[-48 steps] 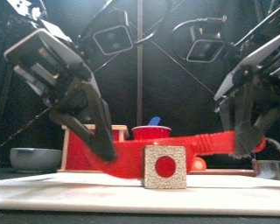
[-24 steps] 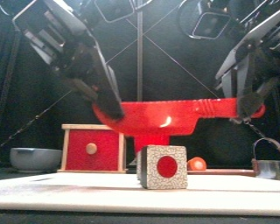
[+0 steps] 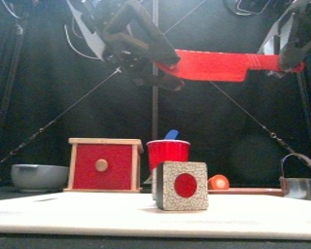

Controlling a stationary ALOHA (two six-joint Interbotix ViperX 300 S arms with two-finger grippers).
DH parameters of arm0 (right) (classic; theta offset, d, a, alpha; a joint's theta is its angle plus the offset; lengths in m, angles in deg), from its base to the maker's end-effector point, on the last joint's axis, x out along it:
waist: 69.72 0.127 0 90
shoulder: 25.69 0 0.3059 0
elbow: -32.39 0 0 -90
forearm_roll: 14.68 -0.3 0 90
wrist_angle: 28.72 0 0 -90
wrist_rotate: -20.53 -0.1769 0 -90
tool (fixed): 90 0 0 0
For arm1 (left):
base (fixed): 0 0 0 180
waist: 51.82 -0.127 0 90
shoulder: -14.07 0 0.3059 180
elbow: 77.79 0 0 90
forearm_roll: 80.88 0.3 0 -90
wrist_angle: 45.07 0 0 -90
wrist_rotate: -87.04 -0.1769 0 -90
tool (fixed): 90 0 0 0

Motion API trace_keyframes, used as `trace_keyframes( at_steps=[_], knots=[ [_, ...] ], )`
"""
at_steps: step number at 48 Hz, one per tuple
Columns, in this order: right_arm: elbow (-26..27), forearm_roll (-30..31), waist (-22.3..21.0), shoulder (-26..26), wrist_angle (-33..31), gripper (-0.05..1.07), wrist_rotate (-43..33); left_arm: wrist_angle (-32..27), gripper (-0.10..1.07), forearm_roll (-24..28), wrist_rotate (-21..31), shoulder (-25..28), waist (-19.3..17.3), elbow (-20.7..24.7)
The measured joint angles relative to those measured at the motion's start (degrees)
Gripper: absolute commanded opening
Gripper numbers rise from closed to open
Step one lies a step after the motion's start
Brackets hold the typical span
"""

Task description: Cut sushi roll

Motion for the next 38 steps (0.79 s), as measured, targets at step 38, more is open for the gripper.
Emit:
trace_keyframes(
  at_steps=[38],
  knots=[
    [-9.8, 0.4, -4.7, 14.2, -9.8, 0.40, -58.8, 4.5, 0.98, 0.4, -0.4, -1.4, -0.6, -5.2]
  ],
)
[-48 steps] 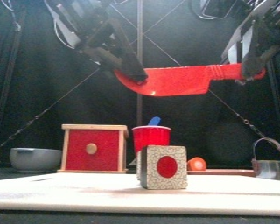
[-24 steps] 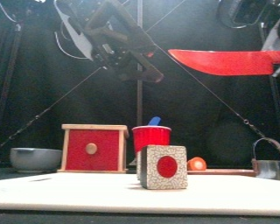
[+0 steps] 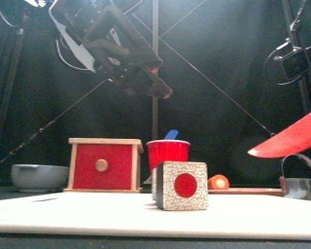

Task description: Cut sushi roll

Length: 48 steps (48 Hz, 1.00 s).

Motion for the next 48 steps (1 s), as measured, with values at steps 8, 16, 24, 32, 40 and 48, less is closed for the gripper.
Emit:
trace_keyframes(
  at_steps=[8, 16, 24, 32, 40, 48],
  knots=[
    [-2.3, 4.1, 2.0, -6.9, 9.8, 0.42, -12.9, 1.0, 0.98, 0.0, 0.0, -1.0, 0.0, -1.1],
    [-2.4, 7.5, 5.0, -13.4, 19.3, 0.48, -19.3, 1.1, 0.98, 0.0, 0.0, -4.3, -0.1, -3.8],
    [-2.8, 7.4, 7.2, -17.5, 20.9, 0.72, -22.5, 1.2, 0.98, -1.5, 0.1, -8.1, -0.5, -7.6],
    [-2.8, 7.4, 9.5, -20.7, 22.0, 0.83, -24.3, 2.4, 0.98, -3.3, 0.1, -11.8, -1.5, -11.9],
    [-0.9, 7.3, 12.7, -24.3, 22.4, 0.86, -24.5, 4.0, 0.98, -6.2, 0.1, -15.5, -2.8, -15.2],
    [0.7, 8.5, 14.2, -26.5, 21.7, 0.94, -24.4, 4.9, 0.98, -9.5, 0.0, -17.4, -2.9, -17.0]
  ],
)
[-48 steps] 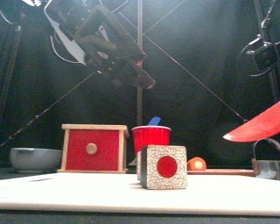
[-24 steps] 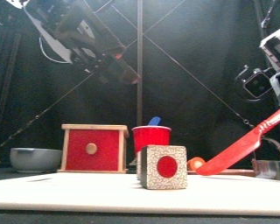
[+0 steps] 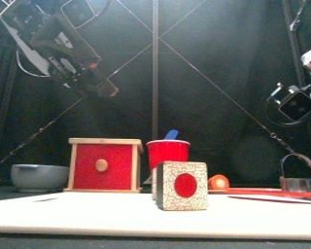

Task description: Cut sushi roll

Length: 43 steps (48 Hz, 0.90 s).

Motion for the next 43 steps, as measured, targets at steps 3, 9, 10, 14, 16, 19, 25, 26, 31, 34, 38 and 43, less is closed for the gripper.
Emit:
trace_keyframes(
  at_steps=[3, 9, 10, 14, 16, 19, 25, 26, 31, 34, 38, 43],
  knots=[
    [0.2, 1.0, 0.0, 0.0, -0.4, 0.94, 0.6, 0.0, 0.98, -0.8, 0.0, -0.4, -0.1, -0.4],
    [1.3, 8.3, -0.1, 1.2, -0.6, 0.94, 1.7, 0.3, 0.98, -1.3, 0.1, -1.0, -0.1, -1.2],
    [1.8, 10.9, -0.3, 1.8, -0.7, 0.94, 2.0, 0.4, 0.98, -1.3, 0.1, -1.1, -0.1, -1.3],
    [3.8, 22.9, -1.7, 4.1, -0.7, 0.94, 3.1, 1.1, 0.98, -1.4, 0.1, -1.1, -0.2, -1.6],
    [4.6, 29.2, -2.0, 5.1, -0.7, 0.94, 3.3, 1.2, 0.98, -1.4, 0.1, -1.1, -0.1, -1.7],
    [5.8, 41.7, -3.1, 6.8, -0.6, 0.94, 2.9, 1.2, 0.98, -1.5, 0.1, -1.1, -0.2, -1.6],
    [6.8, 59.3, -5.8, 8.4, 0.3, 0.93, 2.6, 1.3, 0.98, -1.9, 0.1, -1.1, -0.4, -1.8],
    [6.9, 61.9, -6.4, 8.6, 0.7, 0.93, 2.6, 1.3, 0.98, -2.0, 0.1, -1.1, -0.4, -1.9],
    [6.8, 68.4, -9.5, 8.5, 4.1, 0.93, 2.5, 1.3, 0.98, -2.6, 0.1, -1.1, -1.1, -2.2],
    [5.7, 69.9, -12.3, 7.9, 7.9, 0.93, 2.5, 1.3, 0.98, -2.7, 0.1, -1.1, -1.4, -2.3],
    [4.0, 69.6, -15.6, 6.8, 13.1, 0.93, 2.5, 1.3, 0.98, -2.8, 0.0, -1.1, -1.9, -2.3],
    [3.1, 69.2, -17.6, 6.1, 16.9, 0.93, 2.8, 1.3, 0.98, -2.7, -0.1, -1.1, -2.6, -2.3]
  ],
)
